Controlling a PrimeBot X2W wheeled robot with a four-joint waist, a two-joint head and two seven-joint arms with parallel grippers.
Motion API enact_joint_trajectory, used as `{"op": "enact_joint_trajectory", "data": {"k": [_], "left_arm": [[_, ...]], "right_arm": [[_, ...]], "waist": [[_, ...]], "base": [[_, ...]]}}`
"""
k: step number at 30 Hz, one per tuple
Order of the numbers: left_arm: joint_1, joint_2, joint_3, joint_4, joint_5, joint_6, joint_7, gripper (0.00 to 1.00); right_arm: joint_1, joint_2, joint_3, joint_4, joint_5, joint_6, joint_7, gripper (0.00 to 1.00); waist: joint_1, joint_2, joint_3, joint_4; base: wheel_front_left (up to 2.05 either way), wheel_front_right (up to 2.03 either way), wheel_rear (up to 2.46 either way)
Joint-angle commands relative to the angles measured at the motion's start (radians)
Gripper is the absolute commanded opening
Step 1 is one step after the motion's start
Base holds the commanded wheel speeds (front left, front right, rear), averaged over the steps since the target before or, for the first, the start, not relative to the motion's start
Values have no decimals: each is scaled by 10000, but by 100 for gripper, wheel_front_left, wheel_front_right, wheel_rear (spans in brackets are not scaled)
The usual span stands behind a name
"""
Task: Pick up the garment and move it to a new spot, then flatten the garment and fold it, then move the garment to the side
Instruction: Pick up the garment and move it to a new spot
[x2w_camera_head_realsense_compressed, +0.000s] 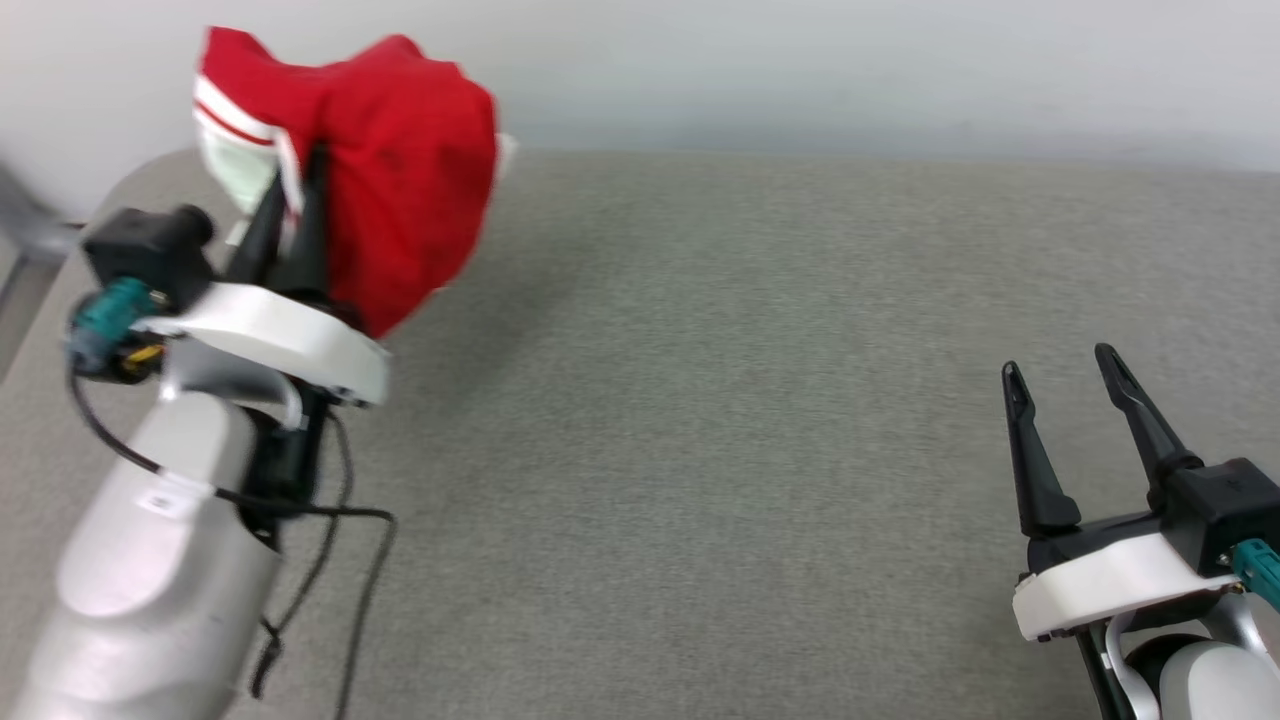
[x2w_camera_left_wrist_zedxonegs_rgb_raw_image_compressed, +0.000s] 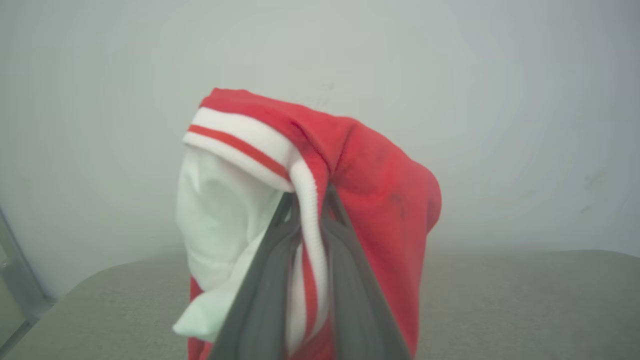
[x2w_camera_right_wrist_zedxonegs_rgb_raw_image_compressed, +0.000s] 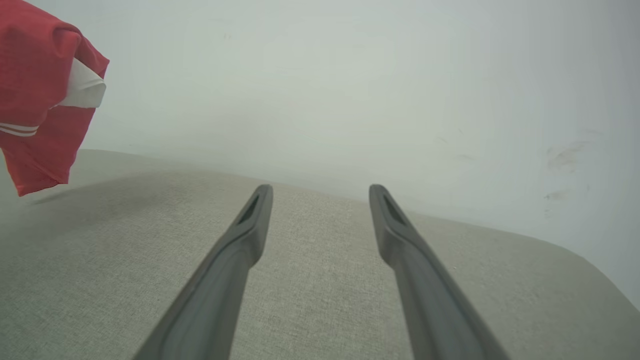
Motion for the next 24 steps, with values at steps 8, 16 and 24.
{"op": "enact_joint_trajectory", "data": {"k": [8, 16, 24], "left_arm": [[1027, -1027, -1494, -1631, 414, 121, 499, 0], [1974, -1926, -3485, -1399, 740, -412, 1249, 0], [2774, -2300, -4781, -486, 833, -951, 1697, 2]], "right_arm": [[218, 22, -85, -57, 295, -9, -99, 100], [108, 22, -43, -41, 412, -9, -181, 100], [150, 21, -34, -1, 380, -9, -221, 100]], "waist": [[1, 0, 29, -1312], [1, 0, 441, -1900], [1, 0, 623, -1917]], "base": [[0, 0, 0], [0, 0, 0], [0, 0, 0]]}}
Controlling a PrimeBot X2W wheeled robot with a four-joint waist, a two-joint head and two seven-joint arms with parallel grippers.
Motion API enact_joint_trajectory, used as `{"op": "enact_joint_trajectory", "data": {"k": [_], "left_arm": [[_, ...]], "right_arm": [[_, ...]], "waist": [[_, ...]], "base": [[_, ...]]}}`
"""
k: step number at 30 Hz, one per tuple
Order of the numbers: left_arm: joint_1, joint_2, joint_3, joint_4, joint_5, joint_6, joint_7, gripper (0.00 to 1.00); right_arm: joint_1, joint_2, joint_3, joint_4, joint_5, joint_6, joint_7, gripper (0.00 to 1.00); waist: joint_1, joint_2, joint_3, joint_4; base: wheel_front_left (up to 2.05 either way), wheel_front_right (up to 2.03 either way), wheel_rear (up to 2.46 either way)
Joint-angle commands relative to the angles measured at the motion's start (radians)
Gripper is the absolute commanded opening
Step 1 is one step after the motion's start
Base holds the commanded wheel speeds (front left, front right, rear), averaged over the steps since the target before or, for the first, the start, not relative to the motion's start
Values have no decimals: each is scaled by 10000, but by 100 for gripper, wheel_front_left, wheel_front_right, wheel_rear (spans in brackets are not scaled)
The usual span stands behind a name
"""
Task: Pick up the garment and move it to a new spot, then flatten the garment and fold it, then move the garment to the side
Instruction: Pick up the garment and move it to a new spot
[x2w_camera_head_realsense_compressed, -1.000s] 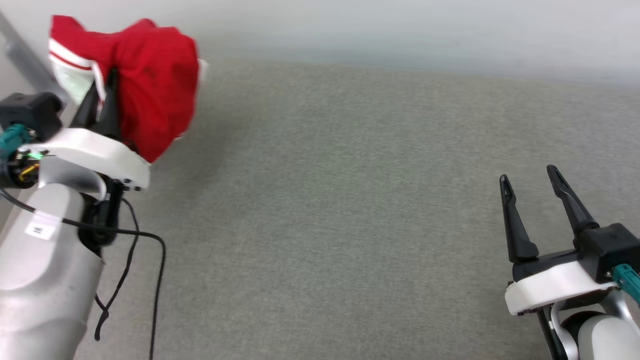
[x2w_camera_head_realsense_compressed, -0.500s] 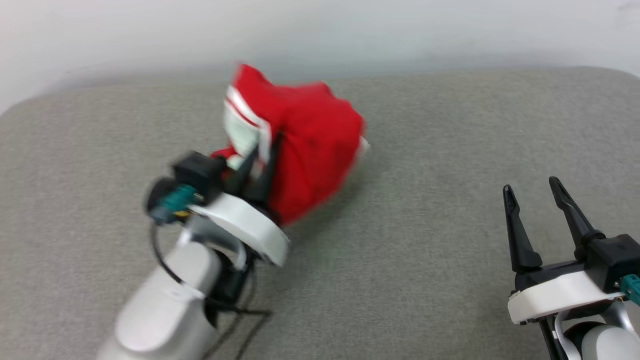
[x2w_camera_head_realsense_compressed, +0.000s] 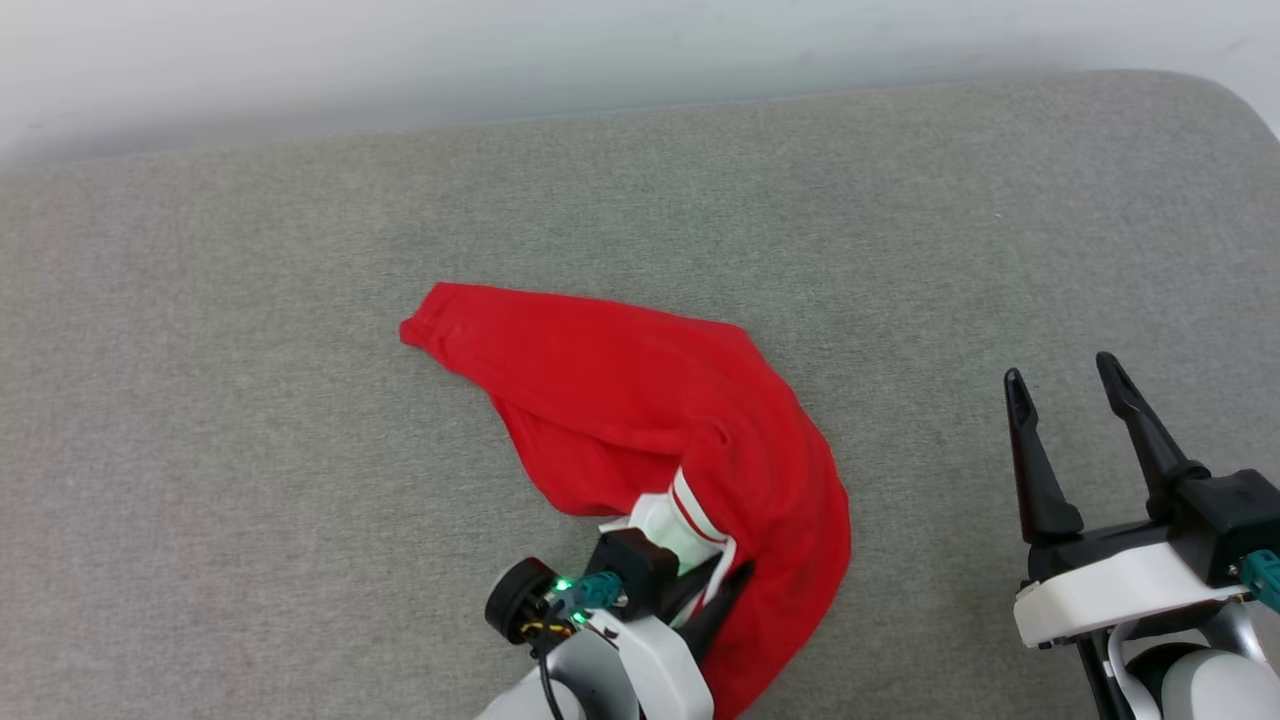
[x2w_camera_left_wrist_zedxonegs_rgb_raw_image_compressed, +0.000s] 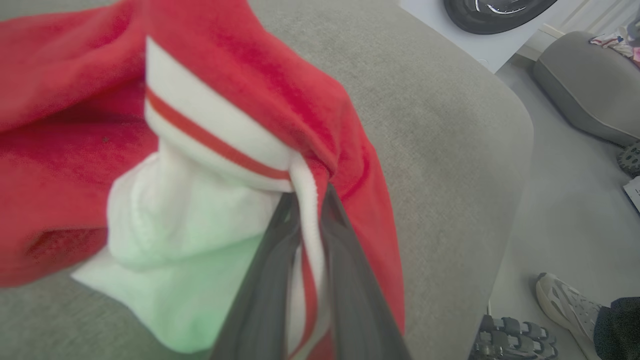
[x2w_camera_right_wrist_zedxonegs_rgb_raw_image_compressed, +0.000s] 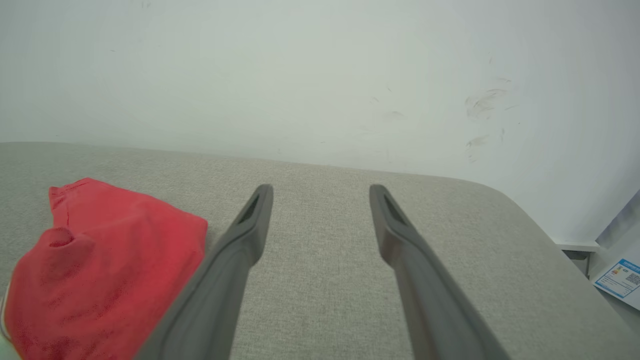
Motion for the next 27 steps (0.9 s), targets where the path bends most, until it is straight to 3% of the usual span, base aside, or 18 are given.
{"op": "enact_joint_trajectory", "data": {"k": [1, 2, 3, 9, 14, 27], "left_arm": [[156, -40, -112, 92, -2, -106, 71, 36], [185, -75, -165, 119, -17, -135, 45, 56], [179, -91, -187, 90, 44, -129, -37, 100], [142, -161, -70, -416, 313, 134, -846, 100], [103, -102, 429, -1117, 587, 671, -1666, 100], [1208, 497, 3287, -2455, 1138, 2332, -2111, 100]], "right_arm": [[13, 17, -48, -8, 8, -7, -26, 100], [32, 19, -44, 10, -17, -7, -3, 100], [50, 19, -25, 14, -35, -7, 22, 100], [211, 16, -3, 6, -152, -7, 158, 100], [318, 16, 1, -71, -177, -7, 274, 100], [828, 15, -100, -83, 119, -7, 502, 100]], "waist": [[0, -1, -8, 90], [0, -1, -50, 145], [0, -1, -93, 199], [0, -1, -503, 648], [0, -1, -825, 1050], [0, -1, -1541, 1672]], "base": [[0, 0, 0], [0, 0, 0], [0, 0, 0], [0, 0, 0], [0, 0, 0], [0, 0, 0]]}}
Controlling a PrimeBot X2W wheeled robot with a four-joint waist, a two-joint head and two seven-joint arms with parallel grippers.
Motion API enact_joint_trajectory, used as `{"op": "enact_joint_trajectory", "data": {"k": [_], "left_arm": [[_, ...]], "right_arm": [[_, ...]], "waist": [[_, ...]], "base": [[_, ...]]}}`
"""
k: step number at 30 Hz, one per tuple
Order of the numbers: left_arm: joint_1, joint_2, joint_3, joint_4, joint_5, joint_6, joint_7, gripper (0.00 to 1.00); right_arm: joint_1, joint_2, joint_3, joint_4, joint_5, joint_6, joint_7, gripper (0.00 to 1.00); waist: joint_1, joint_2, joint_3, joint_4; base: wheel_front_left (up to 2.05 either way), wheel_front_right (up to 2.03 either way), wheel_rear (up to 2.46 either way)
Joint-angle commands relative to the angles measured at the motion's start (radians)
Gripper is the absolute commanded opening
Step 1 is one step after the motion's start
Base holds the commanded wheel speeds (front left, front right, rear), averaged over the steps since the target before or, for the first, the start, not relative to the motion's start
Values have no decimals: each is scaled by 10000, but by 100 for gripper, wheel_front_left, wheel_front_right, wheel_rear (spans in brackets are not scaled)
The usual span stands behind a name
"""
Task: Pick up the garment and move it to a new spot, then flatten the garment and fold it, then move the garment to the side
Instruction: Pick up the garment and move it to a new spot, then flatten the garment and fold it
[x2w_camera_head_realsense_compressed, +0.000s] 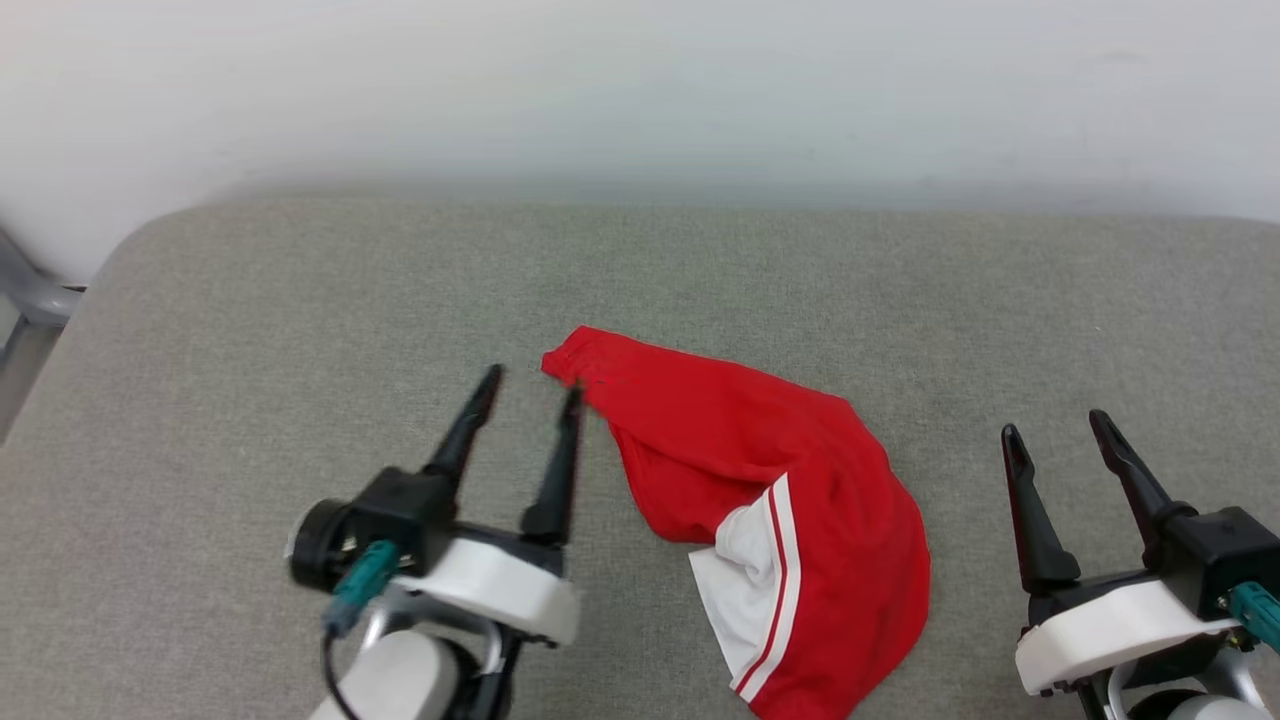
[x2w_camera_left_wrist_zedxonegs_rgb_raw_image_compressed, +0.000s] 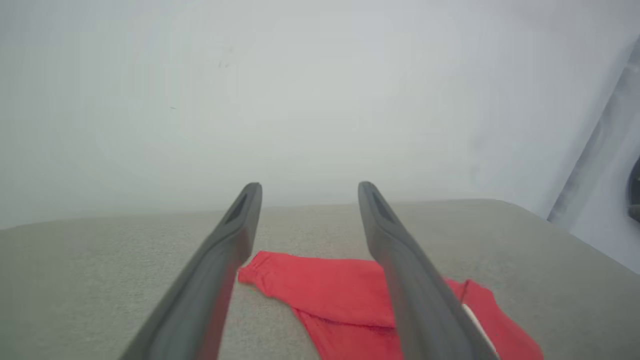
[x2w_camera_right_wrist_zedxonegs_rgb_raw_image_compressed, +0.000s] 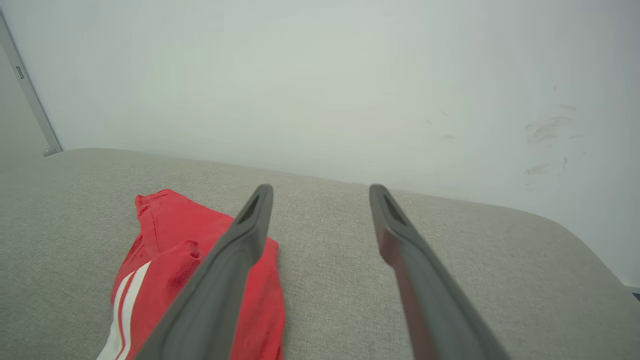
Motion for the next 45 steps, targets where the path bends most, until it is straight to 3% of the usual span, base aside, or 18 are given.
{"op": "enact_joint_trajectory", "data": {"k": [1, 6, 13, 28, 37, 45], "left_arm": [[420, 134, 450, -103, 121, 161, -55, 100], [1102, 342, 1311, -187, 214, 316, -56, 100], [2135, 425, 2197, -63, 279, 214, -58, 100], [2427, 40, 2619, 103, 694, -230, -58, 100], [1914, -213, 2638, -82, 1040, -572, -57, 100], [1602, -582, 2660, -120, 1342, -916, -49, 100]], "right_arm": [[145, 11, -2, -3, 90, -7, 43, 100], [326, 11, -67, 12, 273, -7, 44, 100], [594, 11, -205, 89, 579, -7, -20, 100], [594, 11, -346, 499, 1070, -7, 280, 100], [-991, -77, 260, 1985, 1745, -7, 3360, 100], [-3349, -1247, 3032, 2219, 2758, -7, 6416, 100]], "waist": [[1, 0, -169, 60], [1, 0, -345, 44], [1, 0, -562, -107], [1, 0, -668, -194], [1, 0, -140, 320], [1, 0, 388, 1019]], "base": [[0, 0, 0], [0, 0, 0], [0, 0, 0], [0, 0, 0], [0, 0, 0], [0, 0, 0]]}}
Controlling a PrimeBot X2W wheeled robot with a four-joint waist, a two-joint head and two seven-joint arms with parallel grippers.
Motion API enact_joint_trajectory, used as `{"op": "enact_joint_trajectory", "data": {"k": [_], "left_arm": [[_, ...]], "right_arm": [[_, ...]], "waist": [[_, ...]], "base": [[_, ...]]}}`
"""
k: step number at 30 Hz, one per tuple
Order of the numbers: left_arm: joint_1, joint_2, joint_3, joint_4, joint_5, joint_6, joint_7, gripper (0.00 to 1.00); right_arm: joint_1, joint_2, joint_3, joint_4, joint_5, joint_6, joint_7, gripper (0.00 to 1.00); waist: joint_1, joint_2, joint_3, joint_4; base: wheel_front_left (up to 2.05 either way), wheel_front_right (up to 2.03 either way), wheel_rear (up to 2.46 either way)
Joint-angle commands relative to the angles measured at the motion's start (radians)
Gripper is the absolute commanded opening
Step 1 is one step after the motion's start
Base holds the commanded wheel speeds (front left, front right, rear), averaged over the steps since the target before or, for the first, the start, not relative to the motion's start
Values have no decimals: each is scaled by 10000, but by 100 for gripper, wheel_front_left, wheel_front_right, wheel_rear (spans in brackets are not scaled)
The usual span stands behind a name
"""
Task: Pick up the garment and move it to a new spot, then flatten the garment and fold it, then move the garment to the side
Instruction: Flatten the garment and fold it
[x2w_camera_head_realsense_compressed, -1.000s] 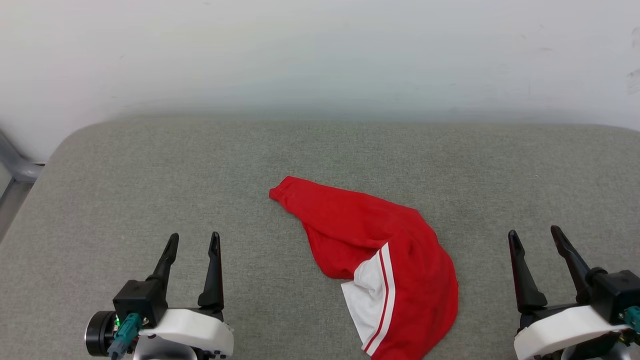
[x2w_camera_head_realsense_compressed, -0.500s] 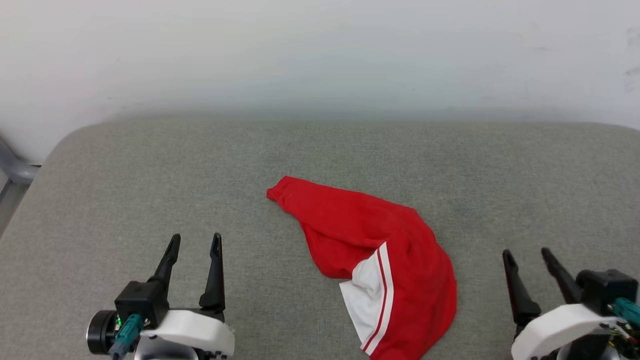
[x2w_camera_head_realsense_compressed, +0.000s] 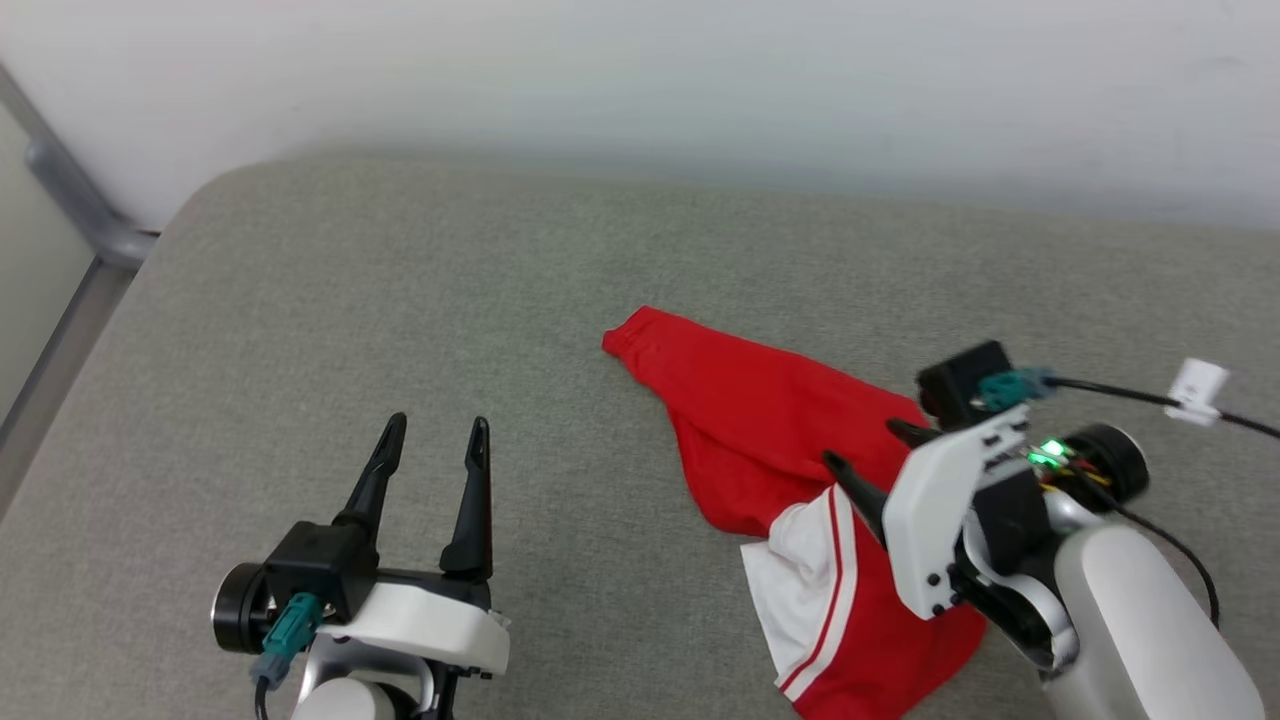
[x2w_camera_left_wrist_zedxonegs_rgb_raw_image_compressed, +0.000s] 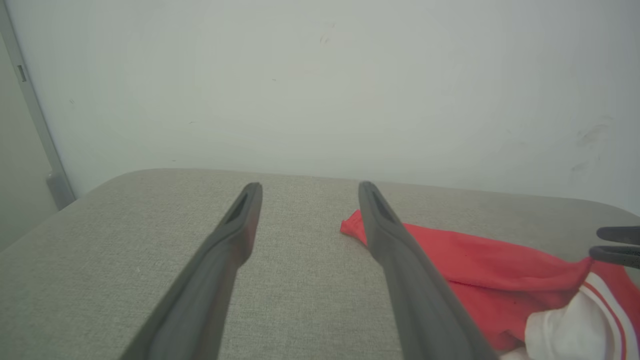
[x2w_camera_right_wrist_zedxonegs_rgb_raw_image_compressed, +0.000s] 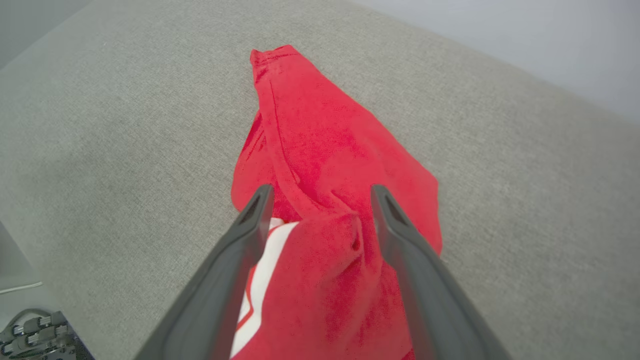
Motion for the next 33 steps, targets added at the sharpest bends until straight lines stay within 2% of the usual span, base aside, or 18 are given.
{"op": "enact_joint_trajectory", "data": {"k": [1, 8, 15, 16, 17, 18, 22, 26, 29, 33], "left_arm": [[-189, -104, 14, -12, 92, -66, -22, 100], [-450, -532, 175, 50, 330, -379, -22, 100], [-578, -910, 358, 177, 547, -703, -22, 100], [-592, -952, 390, 201, 597, -744, -22, 100], [-600, -1002, 410, 238, 614, -799, -22, 100], [-604, -1045, 453, 262, 637, -833, -22, 100], [-523, -1139, 628, 329, 754, -921, -22, 100], [-435, -1185, 809, 369, 878, -1036, -22, 100], [-382, -1212, 912, 366, 940, -1092, -22, 100], [-334, -1241, 1027, 398, 1008, -1157, -23, 100]], "right_arm": [[-445, -261, 443, 26, 153, -7, 331, 100], [-2094, -1130, 2455, 932, 670, -7, 2166, 100], [-2776, -1475, 3172, 2702, 1094, -7, 3031, 100], [-2822, -1479, 3186, 2849, 1190, -7, 3082, 49], [-2883, -1474, 3183, 2902, 1270, -7, 3013, 4], [-2938, -1446, 3147, 2923, 1356, -7, 2883, 0], [-3224, -1356, 2872, 2741, 1408, -7, 2005, 0], [-3231, -1288, 2091, 2524, 1307, -8, 1190, 0], [-2815, -1207, 1080, 2407, 1271, -7, 736, 0], [-1991, -1015, -840, 2388, 1191, -7, 200, 0]], "waist": [[0, 0, 242, 268], [0, 0, 703, 697], [0, 0, 959, 889], [0, 0, 975, 893], [0, 0, 985, 894], [0, 0, 988, 879], [0, 0, 931, 723], [0, 0, 802, 473], [0, 0, 727, 260], [0, 0, 686, -46]], "base": [[0, 0, 0], [0, 0, 0], [0, 0, 0], [0, 0, 0], [0, 0, 0], [0, 0, 0], [0, 0, 0], [0, 0, 0], [0, 0, 0], [0, 0, 0]]}}
